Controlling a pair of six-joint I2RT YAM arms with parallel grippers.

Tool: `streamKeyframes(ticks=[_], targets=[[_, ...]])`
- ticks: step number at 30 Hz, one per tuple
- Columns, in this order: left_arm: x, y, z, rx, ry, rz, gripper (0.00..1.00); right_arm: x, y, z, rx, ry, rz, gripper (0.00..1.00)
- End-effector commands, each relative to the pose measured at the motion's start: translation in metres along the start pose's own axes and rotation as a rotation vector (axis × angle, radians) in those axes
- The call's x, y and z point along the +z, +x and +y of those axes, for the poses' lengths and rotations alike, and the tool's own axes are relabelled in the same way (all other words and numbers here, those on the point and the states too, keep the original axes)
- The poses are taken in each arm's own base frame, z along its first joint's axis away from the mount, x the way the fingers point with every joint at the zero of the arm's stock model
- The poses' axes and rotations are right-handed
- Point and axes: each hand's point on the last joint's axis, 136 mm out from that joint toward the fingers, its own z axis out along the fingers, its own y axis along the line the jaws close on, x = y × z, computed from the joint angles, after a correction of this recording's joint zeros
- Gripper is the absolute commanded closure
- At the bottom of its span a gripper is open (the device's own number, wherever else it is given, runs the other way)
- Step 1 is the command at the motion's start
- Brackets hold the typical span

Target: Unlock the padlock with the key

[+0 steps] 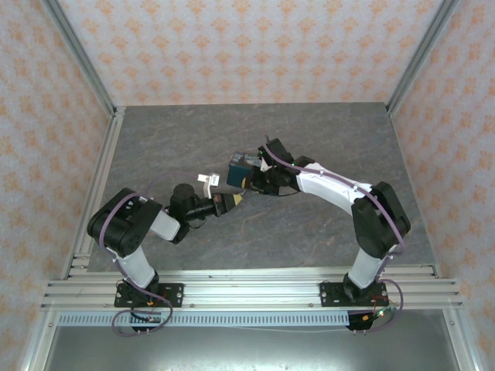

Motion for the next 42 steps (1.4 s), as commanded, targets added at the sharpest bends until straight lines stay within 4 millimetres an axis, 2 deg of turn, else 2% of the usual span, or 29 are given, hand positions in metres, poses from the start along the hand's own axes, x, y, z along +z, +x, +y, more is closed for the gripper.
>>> streamKeyframes(ticks=[1,7,25,31,42], targets=[[0.001,-0.010,-0.001,0.058,0.020,-0.031,1.00,-0.020,-0.014,0.027,-0.022,-0.087,-0.060,1.00],[0.003,-0.011,0.003,0.055,0.011,-0.037,1.00,-0.021,-0.015,0.027,-0.017,-0.091,-0.062,1.00],[0.003,-0.028,-0.008,0.087,0.028,-0.086,1.00,-0.021,-0.014,0.030,0.008,-0.120,-0.048,1.00],[0.002,-0.027,-0.004,0.085,0.009,-0.095,1.00,-0.021,-0.014,0.031,0.015,-0.127,-0.046,1.00],[-0.002,-0.030,-0.009,0.104,0.009,-0.114,1.00,-0.018,-0.014,0.030,0.028,-0.128,-0.041,1.00]])
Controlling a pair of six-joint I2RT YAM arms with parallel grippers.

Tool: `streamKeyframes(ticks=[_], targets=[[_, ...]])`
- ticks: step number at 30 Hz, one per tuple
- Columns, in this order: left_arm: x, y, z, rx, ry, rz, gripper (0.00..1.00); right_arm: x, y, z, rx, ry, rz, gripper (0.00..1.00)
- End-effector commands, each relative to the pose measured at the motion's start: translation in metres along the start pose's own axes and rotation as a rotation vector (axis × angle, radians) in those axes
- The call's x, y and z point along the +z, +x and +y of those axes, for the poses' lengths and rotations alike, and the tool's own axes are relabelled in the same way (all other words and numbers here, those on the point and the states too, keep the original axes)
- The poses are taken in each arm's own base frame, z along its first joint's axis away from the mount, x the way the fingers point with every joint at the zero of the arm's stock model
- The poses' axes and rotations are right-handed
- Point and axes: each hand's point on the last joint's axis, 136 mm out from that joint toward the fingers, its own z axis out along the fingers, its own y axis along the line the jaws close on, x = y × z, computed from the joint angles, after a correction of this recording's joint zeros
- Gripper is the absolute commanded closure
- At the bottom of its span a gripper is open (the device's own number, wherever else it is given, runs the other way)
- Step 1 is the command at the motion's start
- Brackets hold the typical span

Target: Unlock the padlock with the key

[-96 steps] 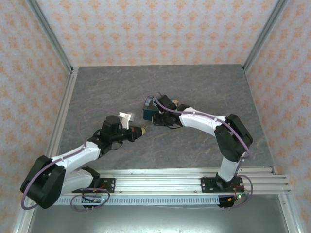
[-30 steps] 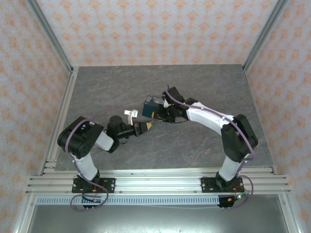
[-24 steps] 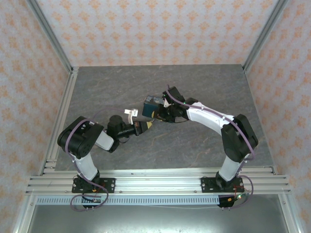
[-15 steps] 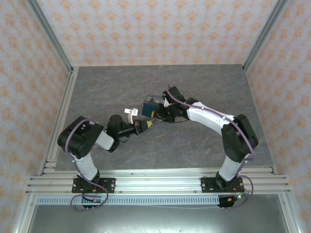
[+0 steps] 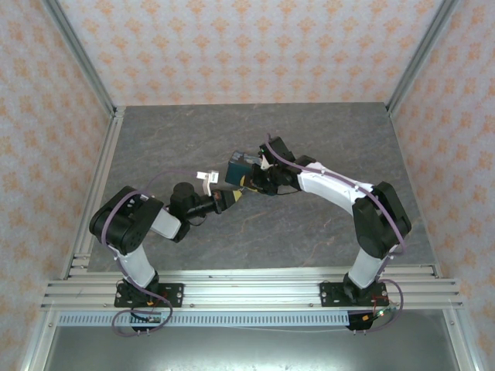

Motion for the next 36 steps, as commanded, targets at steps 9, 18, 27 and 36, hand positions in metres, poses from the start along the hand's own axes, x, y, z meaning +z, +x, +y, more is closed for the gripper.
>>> streamKeyframes(ticks=[9,18,27,36], targets=[[-0.004,-0.020,-0.011,0.068,0.017,-0.073,1.00,-0.014,-0.009,0.026,-0.016,-0.096,-0.039,1.00],[-0.003,-0.023,-0.008,0.064,-0.005,-0.092,1.00,-0.009,-0.007,0.027,0.009,-0.117,-0.025,1.00],[-0.002,-0.025,-0.009,0.096,-0.041,-0.119,1.00,-0.005,-0.006,0.022,0.038,-0.105,-0.015,1.00],[0.006,-0.024,-0.013,0.118,-0.045,-0.109,1.00,-0.002,-0.004,0.018,0.054,-0.086,0.000,1.00]])
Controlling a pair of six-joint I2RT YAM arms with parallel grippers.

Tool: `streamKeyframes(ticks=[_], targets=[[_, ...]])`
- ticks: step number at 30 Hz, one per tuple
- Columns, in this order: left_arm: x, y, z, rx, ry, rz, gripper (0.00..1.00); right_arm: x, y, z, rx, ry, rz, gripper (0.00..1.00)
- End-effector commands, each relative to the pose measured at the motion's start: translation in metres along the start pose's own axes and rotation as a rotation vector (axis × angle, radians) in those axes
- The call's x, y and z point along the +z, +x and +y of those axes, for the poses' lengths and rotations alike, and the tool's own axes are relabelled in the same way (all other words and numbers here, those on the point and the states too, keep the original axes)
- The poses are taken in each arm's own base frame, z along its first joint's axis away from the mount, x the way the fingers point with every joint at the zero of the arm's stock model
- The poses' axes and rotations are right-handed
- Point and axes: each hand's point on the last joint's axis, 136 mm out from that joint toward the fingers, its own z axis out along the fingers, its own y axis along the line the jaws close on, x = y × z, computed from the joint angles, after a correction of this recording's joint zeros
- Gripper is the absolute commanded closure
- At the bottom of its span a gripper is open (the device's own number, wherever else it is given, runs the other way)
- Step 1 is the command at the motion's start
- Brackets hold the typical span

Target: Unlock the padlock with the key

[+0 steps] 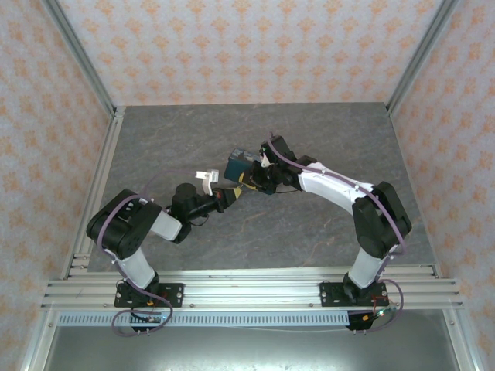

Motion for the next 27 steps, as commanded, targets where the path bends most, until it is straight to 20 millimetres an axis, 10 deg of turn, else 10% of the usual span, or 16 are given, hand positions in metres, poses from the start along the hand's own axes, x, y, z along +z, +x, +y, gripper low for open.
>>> streamKeyframes(ticks=[1,21,27], targets=[[0.004,-0.017,-0.013,0.067,0.023,-0.052,1.00,-0.002,0.004,0.009,-0.005,-0.033,0.022,1.00],[0.016,-0.032,-0.033,0.072,0.088,-0.060,1.00,0.013,0.026,0.001,-0.021,-0.017,0.107,1.00],[0.018,-0.002,-0.021,0.146,-0.009,0.017,1.00,0.019,0.026,-0.008,0.002,0.002,0.092,1.00]])
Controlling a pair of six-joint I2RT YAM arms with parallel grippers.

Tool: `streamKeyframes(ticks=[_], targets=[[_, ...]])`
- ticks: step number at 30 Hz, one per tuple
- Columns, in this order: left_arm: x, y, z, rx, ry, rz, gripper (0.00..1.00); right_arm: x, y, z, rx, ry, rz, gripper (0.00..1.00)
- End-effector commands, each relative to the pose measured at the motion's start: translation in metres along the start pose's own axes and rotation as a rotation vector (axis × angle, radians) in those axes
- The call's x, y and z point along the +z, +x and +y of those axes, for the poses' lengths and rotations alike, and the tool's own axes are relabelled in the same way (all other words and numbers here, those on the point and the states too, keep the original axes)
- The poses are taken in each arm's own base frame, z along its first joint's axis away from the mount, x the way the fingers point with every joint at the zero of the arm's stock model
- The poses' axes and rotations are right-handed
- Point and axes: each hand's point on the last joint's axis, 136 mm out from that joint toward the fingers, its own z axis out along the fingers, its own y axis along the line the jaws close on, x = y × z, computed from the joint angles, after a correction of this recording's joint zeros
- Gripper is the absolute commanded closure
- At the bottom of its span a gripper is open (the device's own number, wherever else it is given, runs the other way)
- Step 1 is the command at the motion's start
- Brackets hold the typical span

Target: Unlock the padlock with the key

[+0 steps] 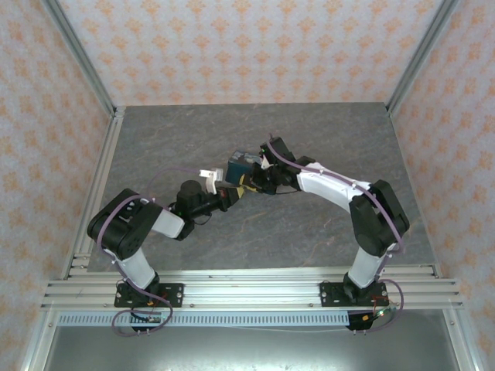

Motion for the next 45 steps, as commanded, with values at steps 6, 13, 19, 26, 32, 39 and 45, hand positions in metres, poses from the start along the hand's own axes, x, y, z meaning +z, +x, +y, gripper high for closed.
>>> streamKeyframes(ticks=[6,13,19,26,32,39,45], targets=[[0.003,0.034,-0.012,0.179,-0.055,0.056,1.00,0.027,0.036,-0.016,0.010,0.015,0.077,1.00],[-0.002,0.060,0.002,0.269,-0.165,0.091,1.00,0.043,0.051,-0.023,0.067,-0.009,0.097,1.00],[-0.001,0.077,0.003,0.430,-0.279,0.125,1.00,0.040,0.052,-0.022,0.078,-0.005,0.096,1.00],[0.001,0.095,-0.011,0.722,-0.417,0.174,1.00,0.041,0.059,-0.034,0.106,0.044,0.121,1.00],[0.005,0.110,-0.013,0.692,-0.378,0.204,1.00,0.040,0.059,-0.037,0.116,0.058,0.117,0.98],[0.007,0.112,-0.004,0.489,-0.319,0.168,1.00,0.038,0.058,-0.042,0.115,0.081,0.098,0.85],[0.008,0.109,0.003,0.413,-0.308,0.152,1.00,0.032,0.057,-0.045,0.103,0.106,0.080,0.74]])
